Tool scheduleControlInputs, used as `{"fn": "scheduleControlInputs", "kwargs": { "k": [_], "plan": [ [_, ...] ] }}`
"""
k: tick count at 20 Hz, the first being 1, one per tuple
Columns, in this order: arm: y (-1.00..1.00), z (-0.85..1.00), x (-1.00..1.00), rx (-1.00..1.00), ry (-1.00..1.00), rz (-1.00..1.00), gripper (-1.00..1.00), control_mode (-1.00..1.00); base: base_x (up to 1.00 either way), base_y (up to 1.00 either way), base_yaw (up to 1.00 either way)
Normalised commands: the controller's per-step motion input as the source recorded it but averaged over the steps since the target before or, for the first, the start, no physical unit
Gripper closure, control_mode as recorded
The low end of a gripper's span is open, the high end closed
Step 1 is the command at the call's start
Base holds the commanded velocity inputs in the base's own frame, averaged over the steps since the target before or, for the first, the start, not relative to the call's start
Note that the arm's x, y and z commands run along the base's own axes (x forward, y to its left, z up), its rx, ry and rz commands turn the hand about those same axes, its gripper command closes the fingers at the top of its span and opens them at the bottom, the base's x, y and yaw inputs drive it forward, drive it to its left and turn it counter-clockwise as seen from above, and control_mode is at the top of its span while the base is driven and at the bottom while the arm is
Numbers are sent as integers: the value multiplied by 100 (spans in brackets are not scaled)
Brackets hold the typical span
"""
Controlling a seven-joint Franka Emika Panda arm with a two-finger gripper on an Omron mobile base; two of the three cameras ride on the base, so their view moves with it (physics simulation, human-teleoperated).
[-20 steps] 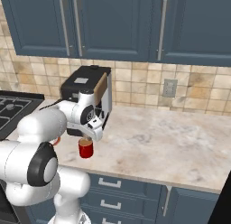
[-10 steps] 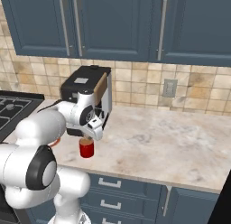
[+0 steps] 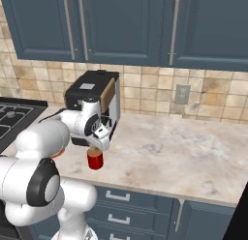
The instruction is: Take a sugar cube from the saucer and place it inside the coffee. Then, grab milk from the fridge and place it next to the coffee on the counter to sweeten the coffee.
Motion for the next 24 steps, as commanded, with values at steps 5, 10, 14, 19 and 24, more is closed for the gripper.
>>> {"fn": "scheduleControlInputs", "kwargs": {
  "k": [5, 10, 14, 19, 24],
  "plan": [
    [-1, 0, 0, 0, -5, 0, -100, -100, 0, 0, 0],
    [-9, 11, -21, 1, -7, 0, -100, -100, 0, 0, 0],
    [-18, 40, -61, 4, -15, 0, -100, -100, 0, 0, 0],
    [-10, 55, -64, 4, -16, 0, -100, -100, 0, 0, 0],
    [0, 67, -59, 1, -16, 0, -100, -100, 0, 0, 0]
  ]
}}
